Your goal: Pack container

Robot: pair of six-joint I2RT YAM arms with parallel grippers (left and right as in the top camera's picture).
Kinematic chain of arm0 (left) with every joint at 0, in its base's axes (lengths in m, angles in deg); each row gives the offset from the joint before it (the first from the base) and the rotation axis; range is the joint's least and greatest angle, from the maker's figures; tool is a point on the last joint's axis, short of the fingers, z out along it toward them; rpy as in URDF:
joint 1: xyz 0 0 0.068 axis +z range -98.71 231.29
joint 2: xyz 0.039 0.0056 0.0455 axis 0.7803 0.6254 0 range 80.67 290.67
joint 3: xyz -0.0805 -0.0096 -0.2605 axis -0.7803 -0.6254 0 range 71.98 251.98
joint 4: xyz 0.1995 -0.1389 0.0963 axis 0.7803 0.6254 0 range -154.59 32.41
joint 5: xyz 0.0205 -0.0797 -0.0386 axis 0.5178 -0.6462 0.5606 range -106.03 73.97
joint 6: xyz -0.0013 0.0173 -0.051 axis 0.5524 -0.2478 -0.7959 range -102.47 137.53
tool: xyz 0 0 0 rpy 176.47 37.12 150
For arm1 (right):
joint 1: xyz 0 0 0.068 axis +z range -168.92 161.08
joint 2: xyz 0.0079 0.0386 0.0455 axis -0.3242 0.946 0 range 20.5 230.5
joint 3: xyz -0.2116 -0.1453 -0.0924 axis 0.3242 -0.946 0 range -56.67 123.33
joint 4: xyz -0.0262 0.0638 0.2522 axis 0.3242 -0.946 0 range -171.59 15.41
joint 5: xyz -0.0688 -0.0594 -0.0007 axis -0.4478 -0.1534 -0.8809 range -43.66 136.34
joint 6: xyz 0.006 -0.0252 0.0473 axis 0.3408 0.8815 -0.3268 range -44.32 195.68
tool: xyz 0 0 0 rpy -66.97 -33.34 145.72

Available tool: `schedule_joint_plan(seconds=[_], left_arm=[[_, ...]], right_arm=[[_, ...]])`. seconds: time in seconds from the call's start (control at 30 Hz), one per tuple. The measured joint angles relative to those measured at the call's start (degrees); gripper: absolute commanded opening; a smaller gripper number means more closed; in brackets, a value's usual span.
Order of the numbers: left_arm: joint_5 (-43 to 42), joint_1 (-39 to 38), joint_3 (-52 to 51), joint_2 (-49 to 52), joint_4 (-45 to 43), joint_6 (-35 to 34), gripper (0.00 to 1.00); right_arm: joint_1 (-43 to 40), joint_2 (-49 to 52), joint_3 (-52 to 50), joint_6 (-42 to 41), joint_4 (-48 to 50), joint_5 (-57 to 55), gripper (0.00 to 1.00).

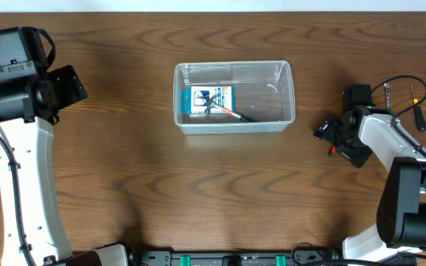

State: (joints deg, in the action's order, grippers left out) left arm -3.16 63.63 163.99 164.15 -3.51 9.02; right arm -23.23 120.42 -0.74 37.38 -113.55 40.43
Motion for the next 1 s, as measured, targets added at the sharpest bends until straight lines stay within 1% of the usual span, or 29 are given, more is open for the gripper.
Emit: schedule_joint_plan(seconds=[0.3,0.7,1.0], left_arm=[[0.0,0.0,0.0,0.0,0.0,0.0,0.98],[0.0,0.0,0.0,0.0,0.0,0.0,0.98],[0.0,0.0,0.0,0.0,0.0,0.0,0.98]], right_arm=[[0.0,0.0,1.18,1.03,0.74,0.11,0.99],[0.0,0.02,4.37,1.25,-1.79,0.11,0.99],[0.0,0.44,4.46,0.96,-2.1,0.13,0.99]])
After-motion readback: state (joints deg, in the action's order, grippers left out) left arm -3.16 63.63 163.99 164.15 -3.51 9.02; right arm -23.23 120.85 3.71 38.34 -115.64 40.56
